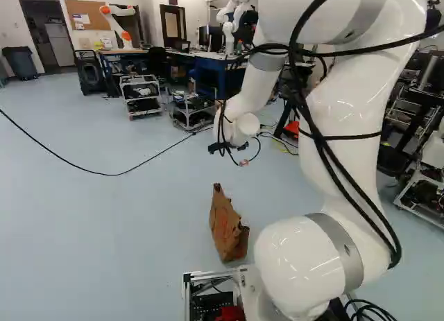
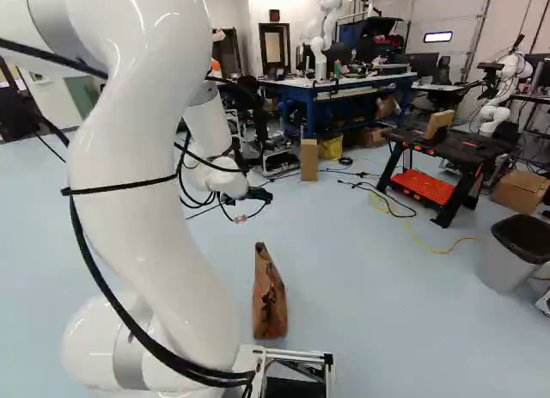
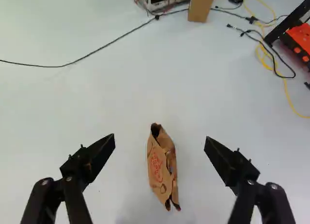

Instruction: Pick up the grocery bag from the ground

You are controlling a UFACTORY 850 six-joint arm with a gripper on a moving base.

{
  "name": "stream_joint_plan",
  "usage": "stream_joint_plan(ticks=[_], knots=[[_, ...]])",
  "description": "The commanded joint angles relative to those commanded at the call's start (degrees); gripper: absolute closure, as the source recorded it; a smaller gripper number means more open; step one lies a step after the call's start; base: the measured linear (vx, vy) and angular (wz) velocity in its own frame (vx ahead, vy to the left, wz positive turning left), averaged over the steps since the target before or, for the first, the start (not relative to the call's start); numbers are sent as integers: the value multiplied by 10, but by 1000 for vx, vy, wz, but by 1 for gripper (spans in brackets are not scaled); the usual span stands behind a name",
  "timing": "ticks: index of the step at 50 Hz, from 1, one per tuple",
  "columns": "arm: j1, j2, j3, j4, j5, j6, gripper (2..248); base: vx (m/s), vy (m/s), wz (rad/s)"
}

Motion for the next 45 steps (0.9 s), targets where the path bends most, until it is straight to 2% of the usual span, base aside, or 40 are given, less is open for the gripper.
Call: stream_joint_plan(ticks=[25,45], knots=[[1,-65,-37,0,-143,0,3,0,0,0],[-5,-112,-60,0,-158,0,3,0,0,0]])
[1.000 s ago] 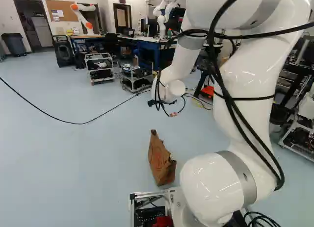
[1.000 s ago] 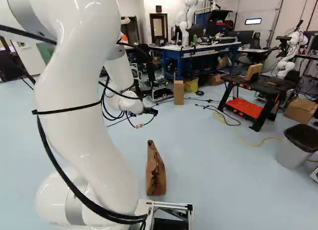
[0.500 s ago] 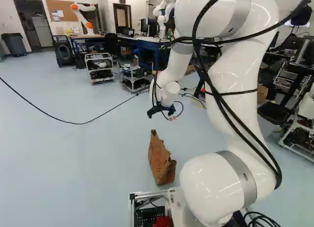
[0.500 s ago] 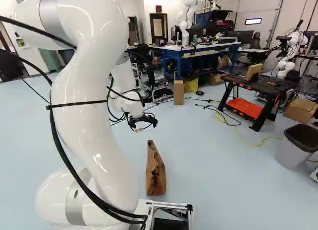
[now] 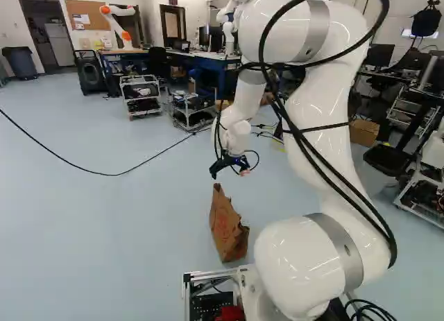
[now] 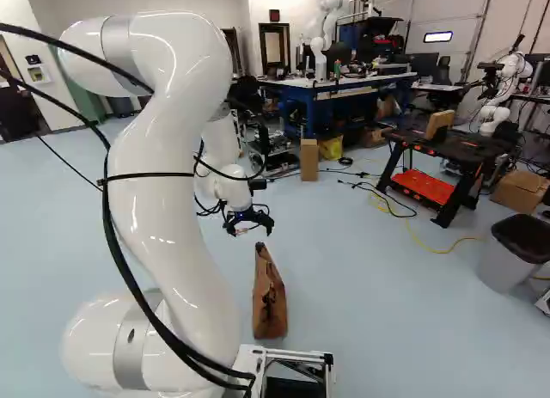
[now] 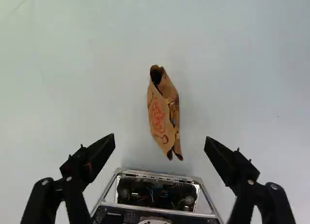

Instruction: Pick up the grocery bag from the ground

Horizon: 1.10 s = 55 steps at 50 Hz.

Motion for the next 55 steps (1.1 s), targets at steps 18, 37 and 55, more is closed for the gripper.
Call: stream_joint_plan(ticks=[18,37,55], knots=[[-6,-42,-22,0,0,0,3,0,0,0],[-7,-87,-47,0,0,0,3,0,0,0],[-7,-130,-72,0,0,0,3,0,0,0]])
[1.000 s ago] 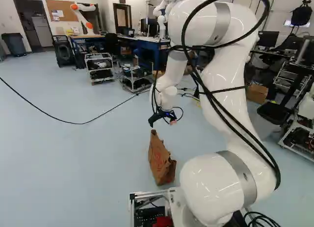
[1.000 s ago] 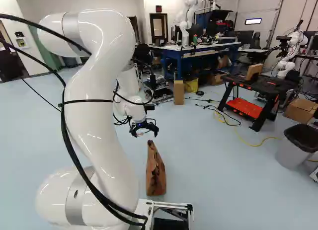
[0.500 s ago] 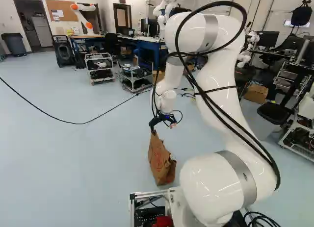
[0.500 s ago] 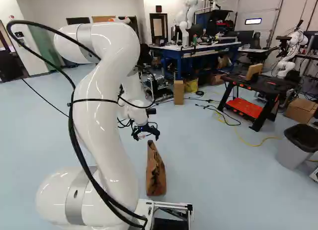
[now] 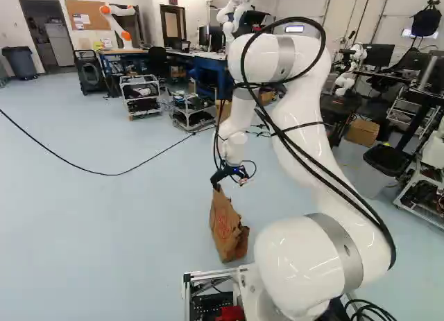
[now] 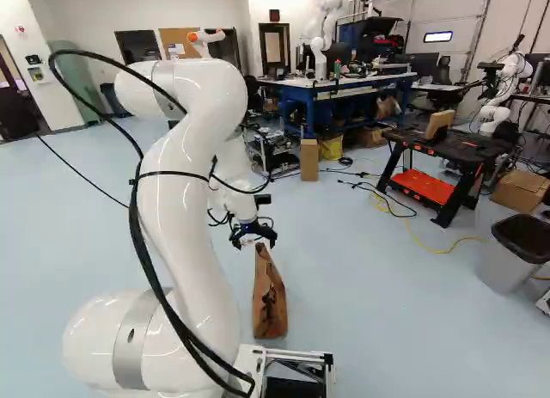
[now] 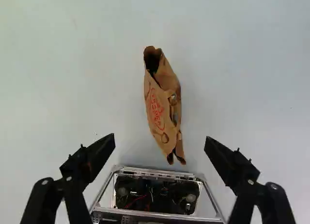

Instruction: Pick up the grocery bag from the ground

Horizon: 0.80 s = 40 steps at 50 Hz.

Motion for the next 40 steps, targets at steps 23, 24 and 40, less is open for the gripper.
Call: stream_joint_plan(ticks=[23,24,40], knots=[[0,-53,-33,0,0,0,3,0,0,0],[0,-56,-35,0,0,0,3,0,0,0],[0,-92,-59,0,0,0,3,0,0,0]])
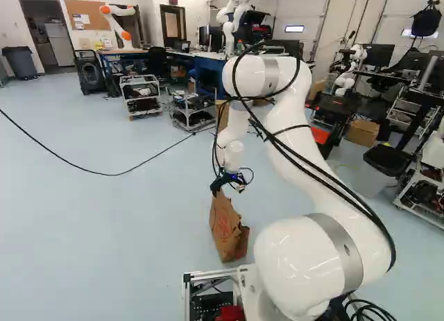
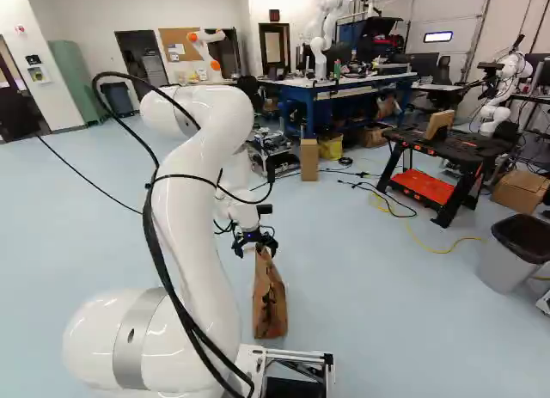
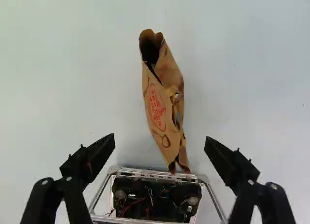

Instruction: Pick up the grocery bag from the ground

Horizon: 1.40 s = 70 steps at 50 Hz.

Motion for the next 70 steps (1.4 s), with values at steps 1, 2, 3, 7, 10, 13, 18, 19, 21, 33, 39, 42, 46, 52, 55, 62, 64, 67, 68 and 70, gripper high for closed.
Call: stream_joint_plan(ticks=[1,2,3,7,10,13,18,19,21,33,39,42,46,52,55,62,64,67,68,70], knots=[[0,-2,-2,0,0,0,3,0,0,0],[0,-5,-3,0,0,0,3,0,0,0],[0,-7,-5,0,0,-2,3,0,0,0],[0,-16,-11,0,0,-19,3,0,0,0],[0,-23,-16,0,0,-38,3,0,0,0],[0,-30,-20,0,0,-59,3,0,0,0],[0,-41,-29,0,0,-100,3,0,0,0],[0,-43,-30,0,0,-106,3,0,0,0],[0,-48,-33,0,0,-122,3,0,0,0],[0,-75,-53,0,0,-209,3,0,0,0],[0,-84,-60,0,0,-214,3,0,0,0],[0,-90,-65,0,0,-216,3,0,0,0],[0,-99,-72,0,0,-217,3,0,0,0],[0,-113,-82,0,0,-217,3,0,0,0],[0,-119,-87,0,0,-217,3,0,0,0],[0,-135,-99,0,0,-217,3,0,0,0],[0,-139,-103,0,0,-217,3,0,0,0],[0,-146,-108,0,0,-217,3,0,0,0],[0,-148,-110,0,0,-217,3,0,0,0],[0,-153,-113,0,0,-217,3,0,0,0]])
